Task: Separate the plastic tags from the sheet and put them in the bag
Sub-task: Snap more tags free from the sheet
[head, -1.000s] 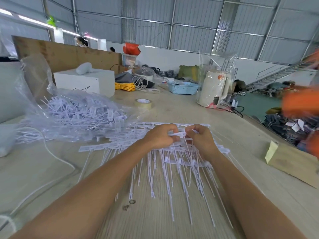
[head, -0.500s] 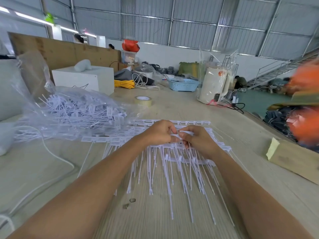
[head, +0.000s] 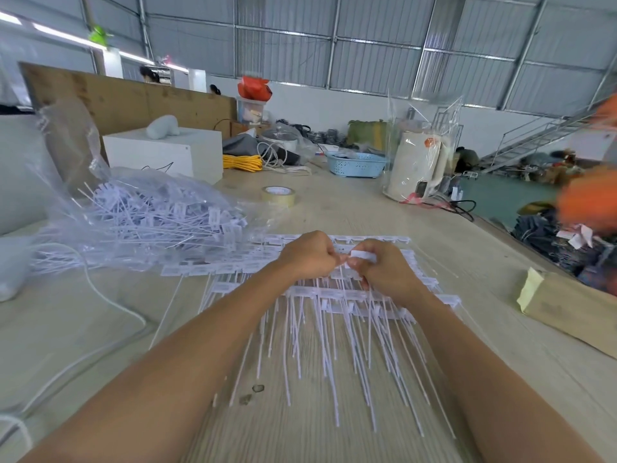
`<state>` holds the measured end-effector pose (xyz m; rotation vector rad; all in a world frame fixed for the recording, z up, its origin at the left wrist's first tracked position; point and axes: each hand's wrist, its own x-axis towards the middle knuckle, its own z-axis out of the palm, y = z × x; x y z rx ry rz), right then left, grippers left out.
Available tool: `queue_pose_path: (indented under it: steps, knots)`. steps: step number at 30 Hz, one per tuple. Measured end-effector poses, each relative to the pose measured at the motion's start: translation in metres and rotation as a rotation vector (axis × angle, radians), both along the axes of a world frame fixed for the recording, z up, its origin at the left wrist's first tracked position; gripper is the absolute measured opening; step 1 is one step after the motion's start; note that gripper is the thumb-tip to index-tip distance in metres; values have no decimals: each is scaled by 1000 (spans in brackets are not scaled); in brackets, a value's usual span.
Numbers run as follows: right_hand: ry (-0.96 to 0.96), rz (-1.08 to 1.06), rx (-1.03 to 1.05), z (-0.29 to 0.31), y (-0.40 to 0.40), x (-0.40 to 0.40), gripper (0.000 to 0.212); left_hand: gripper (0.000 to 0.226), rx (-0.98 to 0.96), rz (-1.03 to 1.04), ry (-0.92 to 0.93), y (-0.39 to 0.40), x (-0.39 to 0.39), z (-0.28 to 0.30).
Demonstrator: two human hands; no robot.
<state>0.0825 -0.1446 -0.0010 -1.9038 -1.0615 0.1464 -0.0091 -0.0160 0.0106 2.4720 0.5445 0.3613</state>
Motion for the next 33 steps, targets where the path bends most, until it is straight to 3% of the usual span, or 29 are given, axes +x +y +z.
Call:
queue_pose_path:
  steps: [4,8,10,13,16,18,20,22,26,28,31,33]
  knots:
    - [-5,-30,93,1,2,-4,6,44,-96,19,-68,-2,2,6]
    - [-290,-81,115,-2,3,-4,6,48,-319,31,-97,1,1,12]
    - [-285,-176,171,0,-4,8,9,57,-396,15,-98,5,2,16]
    - [261,-279,556,15,-26,33,7,48,-293,85,-131,10,1,18]
    - [764,-256,839,29,-45,54,13,43,-212,-11,-112,13,-4,8]
    - [986,-144,843,29,-49,56,13,40,-197,-55,-55,14,-7,4]
    - [1111,-37,702,26,-43,49,10,34,-168,-66,-19,13,-7,5]
    - [1057,24,496,22,-28,32,7,28,-148,-77,1,10,-7,6]
    - [485,53,60,5,4,-4,9,23,-53,-105,60,2,-7,7]
    - [349,48,11,1,9,-13,15,18,-15,-126,81,-1,-6,7]
    - [434,107,103,-2,9,-20,11,16,5,-139,107,-1,-7,8]
    - [387,115,120,-2,8,-22,10,16,5,-140,127,-1,-8,9]
